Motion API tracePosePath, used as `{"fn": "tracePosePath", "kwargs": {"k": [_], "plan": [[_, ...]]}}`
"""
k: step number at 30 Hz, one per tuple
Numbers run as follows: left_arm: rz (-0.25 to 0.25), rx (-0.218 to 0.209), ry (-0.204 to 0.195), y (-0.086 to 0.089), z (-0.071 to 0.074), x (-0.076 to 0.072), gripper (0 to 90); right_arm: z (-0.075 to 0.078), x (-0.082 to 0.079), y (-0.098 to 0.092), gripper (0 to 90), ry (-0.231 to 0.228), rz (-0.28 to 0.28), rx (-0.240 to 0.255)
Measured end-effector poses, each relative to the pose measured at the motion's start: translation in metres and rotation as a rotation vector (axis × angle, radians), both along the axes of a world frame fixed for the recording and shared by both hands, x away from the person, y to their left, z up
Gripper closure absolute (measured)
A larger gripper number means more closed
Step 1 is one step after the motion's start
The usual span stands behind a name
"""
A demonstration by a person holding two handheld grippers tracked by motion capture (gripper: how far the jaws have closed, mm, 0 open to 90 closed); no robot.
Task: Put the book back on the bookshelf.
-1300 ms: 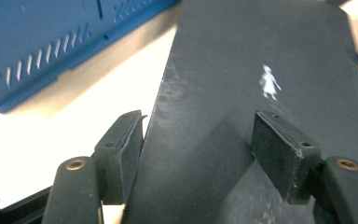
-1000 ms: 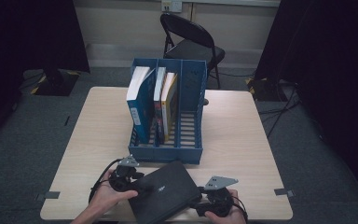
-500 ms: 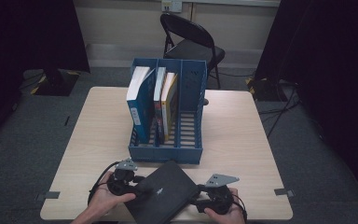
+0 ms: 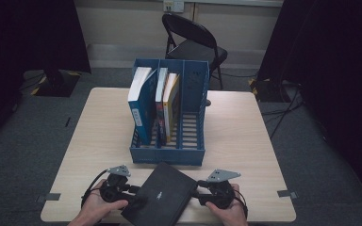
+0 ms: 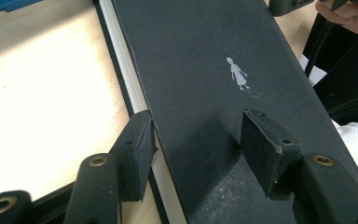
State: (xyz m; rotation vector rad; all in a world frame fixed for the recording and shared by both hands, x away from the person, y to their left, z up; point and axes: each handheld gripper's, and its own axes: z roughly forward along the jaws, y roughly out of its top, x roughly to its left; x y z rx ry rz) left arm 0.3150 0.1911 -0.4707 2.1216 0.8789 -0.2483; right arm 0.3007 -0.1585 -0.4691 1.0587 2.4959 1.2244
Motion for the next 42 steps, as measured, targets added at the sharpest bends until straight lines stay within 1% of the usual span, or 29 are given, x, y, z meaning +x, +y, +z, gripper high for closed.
{"fn": "tracePosePath", "kwargs": {"k": [1,2,3,4,5,8,10,12,14,15,16,17,18,19,20,22,24,25,26,28,31,32,34,35,36,37,38,40,42], "plan": [[0.014,-0.015,0.0,-0.001,-0.001,0.003,45.9,0.0,0.0,0.001,51.1,-0.001,-0.003,0.001],[0.025,-0.017,-0.003,-0.002,-0.002,0.006,46.0,0.0,-0.001,0.001,51.9,-0.003,-0.006,0.0],[0.034,-0.015,-0.01,-0.004,-0.001,0.008,45.9,0.0,-0.001,0.001,52.4,-0.003,-0.009,0.001],[0.045,-0.011,-0.032,-0.006,0.001,0.011,47.9,0.0,-0.001,0.001,52.5,-0.002,-0.012,0.002],[0.062,-0.006,-0.038,-0.009,0.002,0.014,50.8,0.0,-0.001,0.001,52.5,0.0,-0.014,0.004],[0.07,-0.025,-0.018,-0.01,0.0,0.021,52.7,0.0,0.0,0.0,52.3,0.015,-0.016,0.014],[0.073,-0.002,-0.031,-0.012,0.002,0.02,52.4,0.0,0.002,0.0,52.4,0.017,-0.013,0.015],[0.076,0.018,-0.042,-0.012,0.005,0.014,50.6,-0.001,0.004,0.001,52.6,0.015,-0.01,0.016],[0.074,0.021,-0.042,-0.011,0.005,0.013,49.8,0.0,0.006,0.002,52.7,0.014,-0.008,0.013],[0.059,0.028,-0.034,-0.008,0.006,0.009,49.8,0.0,0.007,0.003,52.7,0.01,-0.008,0.01],[0.051,0.026,-0.023,-0.006,0.005,0.008,49.7,-0.001,0.011,0.005,52.3,0.01,-0.011,0.012],[0.044,0.026,-0.004,-0.004,0.005,0.007,49.9,-0.001,0.015,0.006,50.8,0.007,-0.009,0.012],[0.044,0.026,-0.004,-0.004,0.005,0.007,50.0,-0.001,0.015,0.006,50.8,0.007,-0.009,0.012],[0.048,0.024,0.013,-0.003,0.004,0.005,49.8,-0.001,0.021,0.008,48.8,0.016,-0.009,0.01],[0.039,0.028,0.013,-0.002,0.005,0.005,49.8,-0.001,0.023,0.009,48.8,0.016,-0.009,0.008],[0.041,0.027,0.022,0.0,0.004,0.003,49.9,-0.001,0.028,0.011,48.1,0.005,-0.014,-0.002],[0.035,0.028,0.023,0.001,0.004,0.0,49.8,-0.001,0.031,0.013,50.3,0.001,-0.017,-0.007],[0.033,0.029,0.035,0.001,0.004,0.0,49.7,-0.002,0.032,0.015,51.2,-0.013,-0.028,-0.025],[0.033,0.031,0.036,0.001,0.004,-0.002,49.5,-0.003,0.033,0.016,51.4,-0.024,-0.038,-0.043],[0.04,0.035,0.034,0.0,0.005,-0.003,49.0,-0.004,0.036,0.016,50.5,-0.007,-0.045,-0.032],[0.049,0.038,0.028,-0.002,0.004,-0.001,48.0,-0.004,0.035,0.016,50.1,-0.012,-0.056,-0.033],[0.077,0.033,0.013,-0.004,0.004,0.002,45.0,-0.004,0.033,0.017,50.5,-0.022,-0.061,-0.037],[0.096,0.038,-0.005,-0.008,0.003,0.006,41.9,-0.004,0.033,0.017,50.2,-0.023,-0.061,-0.034],[0.104,0.041,-0.013,-0.01,0.002,0.008,38.1,-0.005,0.034,0.016,50.0,-0.02,-0.062,-0.03],[0.101,0.039,-0.012,-0.011,0.001,0.009,35.7,-0.005,0.034,0.016,49.9,-0.019,-0.062,-0.028],[0.101,0.038,-0.014,-0.011,0.001,0.01,35.4,-0.005,0.034,0.016,49.9,-0.018,-0.062,-0.026],[0.12,0.041,-0.014,-0.012,0.001,0.01,34.1,-0.005,0.034,0.016,49.8,-0.017,-0.061,-0.024],[0.123,0.043,-0.019,-0.011,0.001,0.01,33.5,-0.005,0.035,0.017,50.0,-0.017,-0.059,-0.02],[0.131,0.039,-0.011,-0.01,0.0,0.01,33.0,-0.006,0.037,0.02,49.9,-0.021,-0.058,-0.021]]}}
